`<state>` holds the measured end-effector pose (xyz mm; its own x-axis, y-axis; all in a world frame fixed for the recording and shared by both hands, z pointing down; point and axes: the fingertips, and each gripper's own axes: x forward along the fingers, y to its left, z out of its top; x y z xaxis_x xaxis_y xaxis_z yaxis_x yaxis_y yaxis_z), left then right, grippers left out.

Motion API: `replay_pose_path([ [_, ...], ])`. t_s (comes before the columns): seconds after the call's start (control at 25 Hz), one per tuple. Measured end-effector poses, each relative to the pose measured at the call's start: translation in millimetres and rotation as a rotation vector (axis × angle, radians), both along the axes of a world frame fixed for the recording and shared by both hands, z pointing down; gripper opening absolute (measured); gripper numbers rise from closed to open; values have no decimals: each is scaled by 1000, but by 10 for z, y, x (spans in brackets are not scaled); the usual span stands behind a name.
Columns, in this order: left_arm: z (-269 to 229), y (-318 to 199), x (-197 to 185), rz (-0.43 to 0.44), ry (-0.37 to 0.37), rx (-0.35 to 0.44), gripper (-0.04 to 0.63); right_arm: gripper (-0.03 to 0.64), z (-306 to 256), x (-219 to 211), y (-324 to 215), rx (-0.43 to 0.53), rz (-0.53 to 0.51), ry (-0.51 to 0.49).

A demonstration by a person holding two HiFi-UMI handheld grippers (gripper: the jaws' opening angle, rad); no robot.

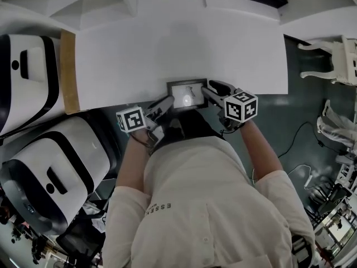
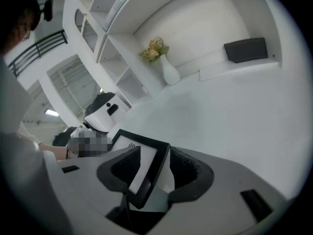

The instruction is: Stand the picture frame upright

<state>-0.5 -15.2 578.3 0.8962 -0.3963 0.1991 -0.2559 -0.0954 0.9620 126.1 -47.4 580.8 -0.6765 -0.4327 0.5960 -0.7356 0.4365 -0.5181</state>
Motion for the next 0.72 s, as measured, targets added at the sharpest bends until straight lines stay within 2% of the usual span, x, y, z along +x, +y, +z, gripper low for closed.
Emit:
replay_pose_path([
  [0.16, -198, -217, -80, -57, 49, 0, 71, 196, -141, 21, -190, -48, -29, -145],
  [0.28, -386, -394, -76, -90, 98, 27, 71, 196, -283, -7, -343, -102, -59, -294],
  [0.4, -517, -543, -70, -108, 100, 67, 71, 196, -387, -67, -496, -151, -103, -404],
  [0.56, -615, -729, -127, -126, 24, 163, 71, 177, -490, -178, -628, -162, -207, -447],
  [0.64, -668, -796, -156, -137, 13, 178, 71, 110, -535, -225, -713, -139, -239, -437],
  [0.72, -694, -864, -205, -143, -5, 179, 71, 110, -579, -276, -820, -120, -253, -433],
])
